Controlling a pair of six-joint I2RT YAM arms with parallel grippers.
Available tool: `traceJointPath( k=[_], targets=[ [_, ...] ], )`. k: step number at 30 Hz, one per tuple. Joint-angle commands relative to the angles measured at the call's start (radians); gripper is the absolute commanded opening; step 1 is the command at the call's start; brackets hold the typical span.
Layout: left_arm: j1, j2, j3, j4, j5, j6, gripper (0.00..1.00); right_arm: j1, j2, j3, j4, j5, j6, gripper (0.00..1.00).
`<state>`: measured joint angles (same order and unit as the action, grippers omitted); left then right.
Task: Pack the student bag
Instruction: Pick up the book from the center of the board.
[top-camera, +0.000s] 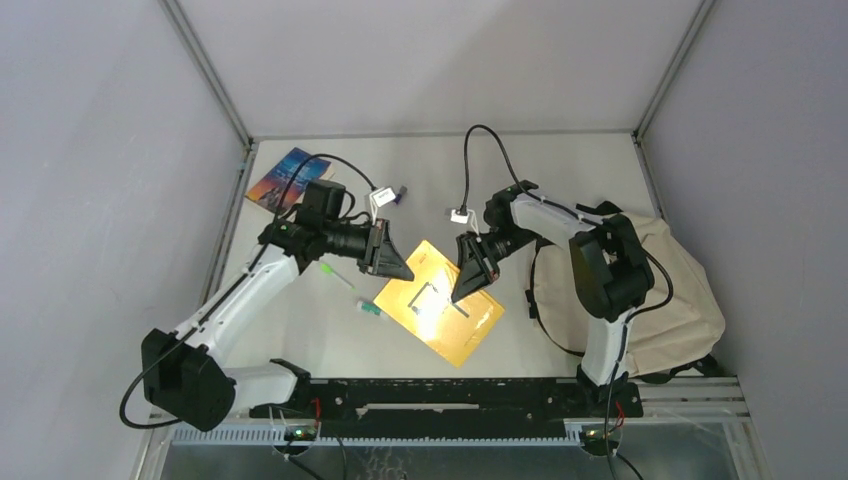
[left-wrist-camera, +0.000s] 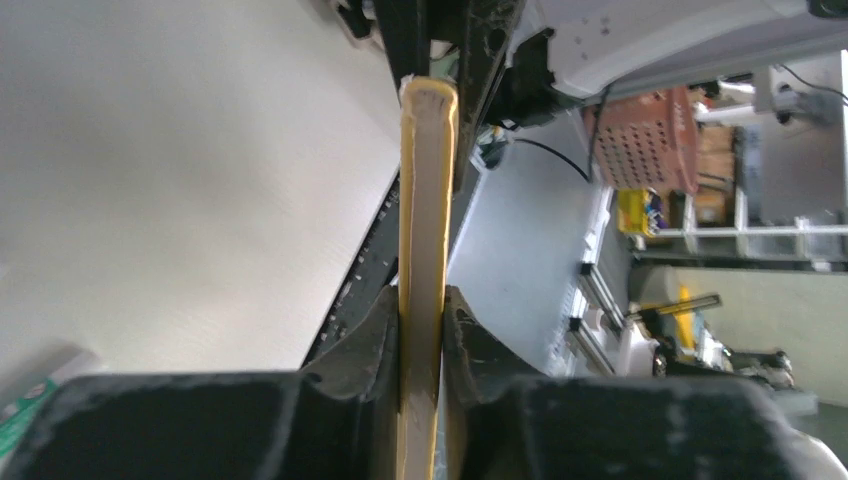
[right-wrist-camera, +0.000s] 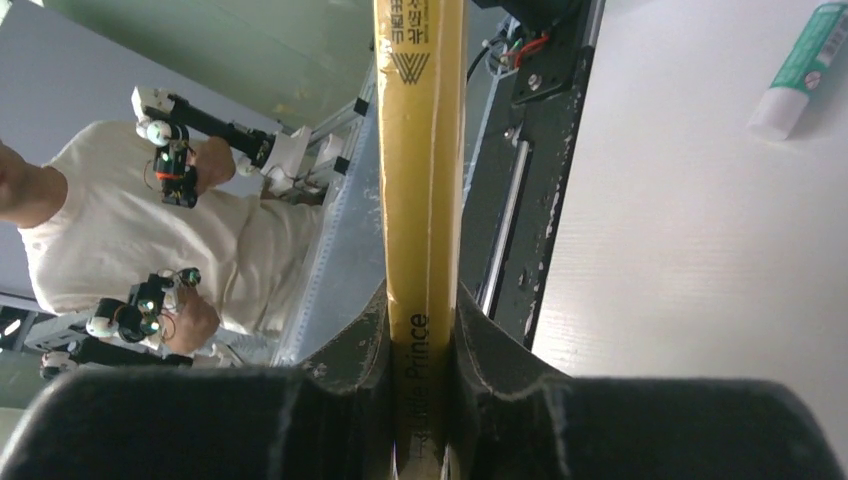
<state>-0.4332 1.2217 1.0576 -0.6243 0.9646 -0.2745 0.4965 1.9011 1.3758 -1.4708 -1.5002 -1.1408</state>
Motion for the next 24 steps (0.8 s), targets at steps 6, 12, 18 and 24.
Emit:
traceJointPath(
  k=[6,12,18,24],
  targets=[
    [-0.005,-0.008,-0.009,0.050,0.087,-0.034,0.00,-0.075,-0.020,0.032,-0.135,-0.203,-0.077,0.00],
    [0.020,-0.020,0.002,0.046,0.020,-0.048,0.00,-0.161,-0.092,-0.045,-0.139,-0.209,-0.052,0.00],
    [-0.009,-0.028,-0.008,0.087,0.155,-0.027,0.49,-0.110,-0.145,-0.070,-0.135,-0.209,-0.077,0.00],
    [-0.066,-0.041,-0.021,0.081,0.180,0.007,0.39,-0.050,-0.104,-0.020,-0.135,-0.212,-0.077,0.00]
  ],
)
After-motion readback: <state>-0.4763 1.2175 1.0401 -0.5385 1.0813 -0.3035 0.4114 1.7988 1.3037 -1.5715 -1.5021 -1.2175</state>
